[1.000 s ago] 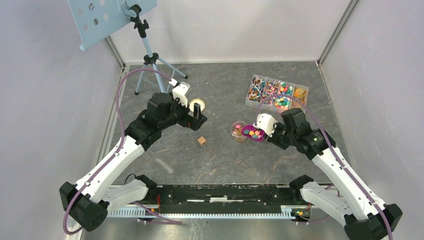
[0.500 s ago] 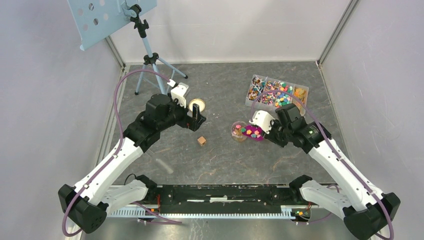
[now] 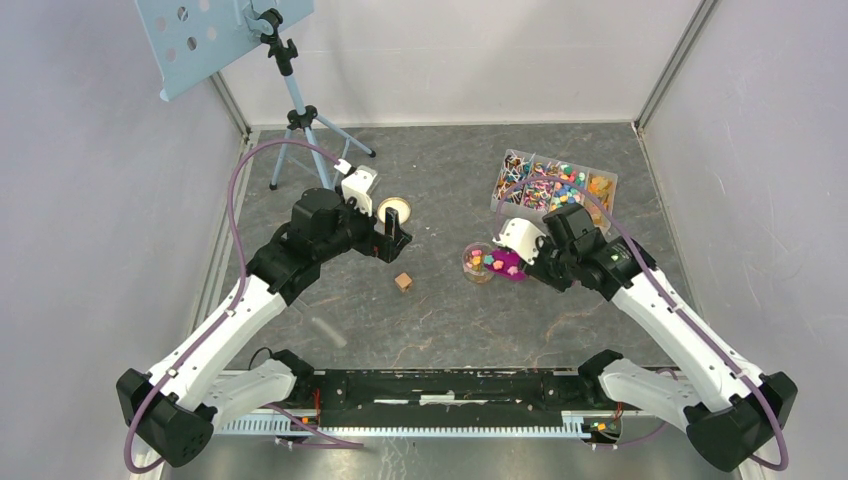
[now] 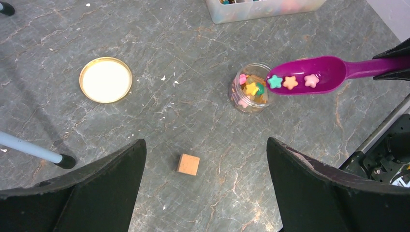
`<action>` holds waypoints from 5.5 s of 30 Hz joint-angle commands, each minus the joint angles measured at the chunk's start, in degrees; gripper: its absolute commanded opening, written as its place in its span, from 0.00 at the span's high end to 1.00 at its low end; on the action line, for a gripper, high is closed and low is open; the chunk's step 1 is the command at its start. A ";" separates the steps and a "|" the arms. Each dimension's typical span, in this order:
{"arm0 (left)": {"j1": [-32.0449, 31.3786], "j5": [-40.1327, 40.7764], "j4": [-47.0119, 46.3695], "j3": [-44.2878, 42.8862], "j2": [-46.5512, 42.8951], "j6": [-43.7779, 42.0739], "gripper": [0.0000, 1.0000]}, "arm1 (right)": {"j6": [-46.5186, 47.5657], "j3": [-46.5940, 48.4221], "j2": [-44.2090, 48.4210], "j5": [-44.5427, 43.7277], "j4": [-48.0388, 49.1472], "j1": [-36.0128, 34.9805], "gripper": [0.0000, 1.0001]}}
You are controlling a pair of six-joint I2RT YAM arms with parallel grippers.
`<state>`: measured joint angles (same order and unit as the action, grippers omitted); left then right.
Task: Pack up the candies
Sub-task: Place the fake candies in the packing bottle, then adjust the spatula.
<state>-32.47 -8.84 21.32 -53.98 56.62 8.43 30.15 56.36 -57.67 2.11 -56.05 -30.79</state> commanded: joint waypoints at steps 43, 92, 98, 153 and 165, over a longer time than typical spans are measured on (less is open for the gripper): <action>0.16 2.78 2.48 -1.05 -1.81 -4.01 0.00 | -8.23 13.68 -11.73 -13.93 -9.25 -10.07 1.00; 0.17 -19.27 -3.10 -2.01 -0.46 -5.74 0.02 | -17.85 15.98 -1.04 7.39 9.73 -15.80 1.00; 0.06 -36.54 -1.23 -1.18 -5.23 -31.89 0.06 | -19.08 13.06 -0.53 10.23 11.52 -15.80 1.00; -3.22 -57.39 6.15 -8.94 7.51 -43.86 0.98 | -22.21 -0.92 14.58 27.04 35.35 -13.38 0.58; -1.41 -59.29 -0.09 -5.69 5.37 -39.02 0.98 | -21.50 -0.22 17.21 23.53 35.56 -10.47 0.35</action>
<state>-34.92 -64.10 26.46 -60.45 64.49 -34.57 7.84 54.70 -42.00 28.14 -21.82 -42.04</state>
